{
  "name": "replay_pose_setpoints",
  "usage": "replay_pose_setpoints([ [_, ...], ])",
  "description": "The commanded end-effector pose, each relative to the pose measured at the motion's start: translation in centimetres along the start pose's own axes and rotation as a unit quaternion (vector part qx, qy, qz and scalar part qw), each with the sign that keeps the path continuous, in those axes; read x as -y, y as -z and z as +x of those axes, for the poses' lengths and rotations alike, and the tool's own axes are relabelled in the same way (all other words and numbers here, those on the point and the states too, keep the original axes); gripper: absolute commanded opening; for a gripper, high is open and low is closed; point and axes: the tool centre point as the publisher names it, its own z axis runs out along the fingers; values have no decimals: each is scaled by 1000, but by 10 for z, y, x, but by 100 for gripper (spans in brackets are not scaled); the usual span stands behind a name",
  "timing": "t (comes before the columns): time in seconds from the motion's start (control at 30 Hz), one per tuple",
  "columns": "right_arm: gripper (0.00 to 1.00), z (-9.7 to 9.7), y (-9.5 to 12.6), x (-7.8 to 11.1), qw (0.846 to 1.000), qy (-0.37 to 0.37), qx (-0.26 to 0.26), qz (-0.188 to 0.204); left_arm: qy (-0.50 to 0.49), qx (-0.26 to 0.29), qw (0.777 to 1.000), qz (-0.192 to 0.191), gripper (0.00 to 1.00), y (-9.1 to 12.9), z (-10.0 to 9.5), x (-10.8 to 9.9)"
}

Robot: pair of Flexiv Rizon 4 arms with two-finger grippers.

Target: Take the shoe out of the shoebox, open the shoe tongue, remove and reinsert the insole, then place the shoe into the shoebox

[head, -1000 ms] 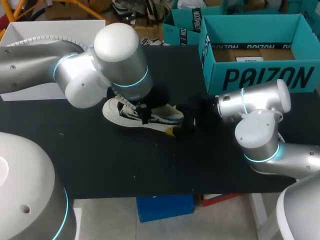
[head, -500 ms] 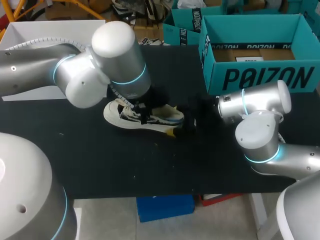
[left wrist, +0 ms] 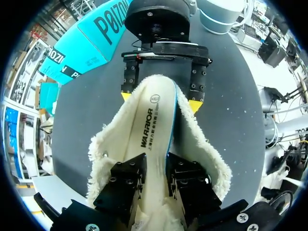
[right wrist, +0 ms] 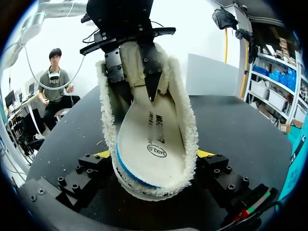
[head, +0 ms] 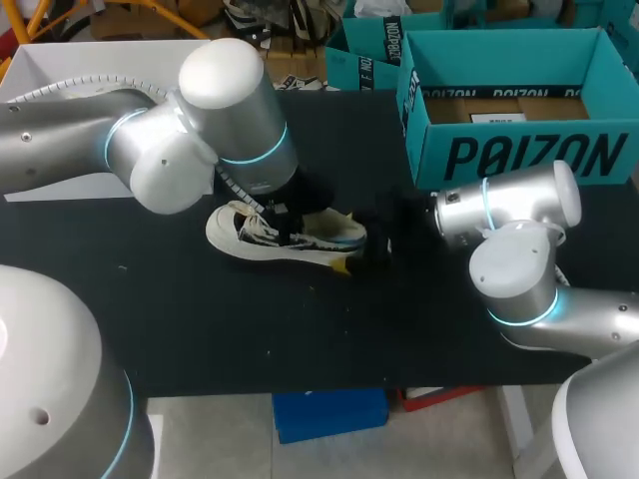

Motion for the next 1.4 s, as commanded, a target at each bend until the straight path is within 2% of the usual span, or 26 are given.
replay_pose_setpoints([
  [0.03, 0, -5, 0, 5, 1000, -1, 1, 0, -4, 11, 1000, 3, 13, 4, 3, -3],
  [0.1, 0, -5, 0, 5, 1000, -1, 1, 0, -5, 14, 1000, 6, 14, 6, 2, -2],
  [0.13, 0, -5, 0, 5, 1000, -1, 1, 0, -5, 14, 1000, 7, 21, 8, 1, -2],
  [0.2, 0, -5, 0, 5, 1000, -1, 1, 0, -5, 15, 1000, 9, 24, 9, 1, -2],
  [0.3, 0, -5, 0, 5, 1000, -1, 1, 0, -5, 12, 1000, 14, 23, 8, 0, -3],
  [0.7, 0, -5, 0, 5, 1000, -1, 1, 0, -11, -6, 999, 30, 31, 9, 0, -7],
  [1.4, 0, -5, 0, 5, 1000, -1, 1, 0, -44, -76, 995, 54, 37, 2, 1, -6],
])
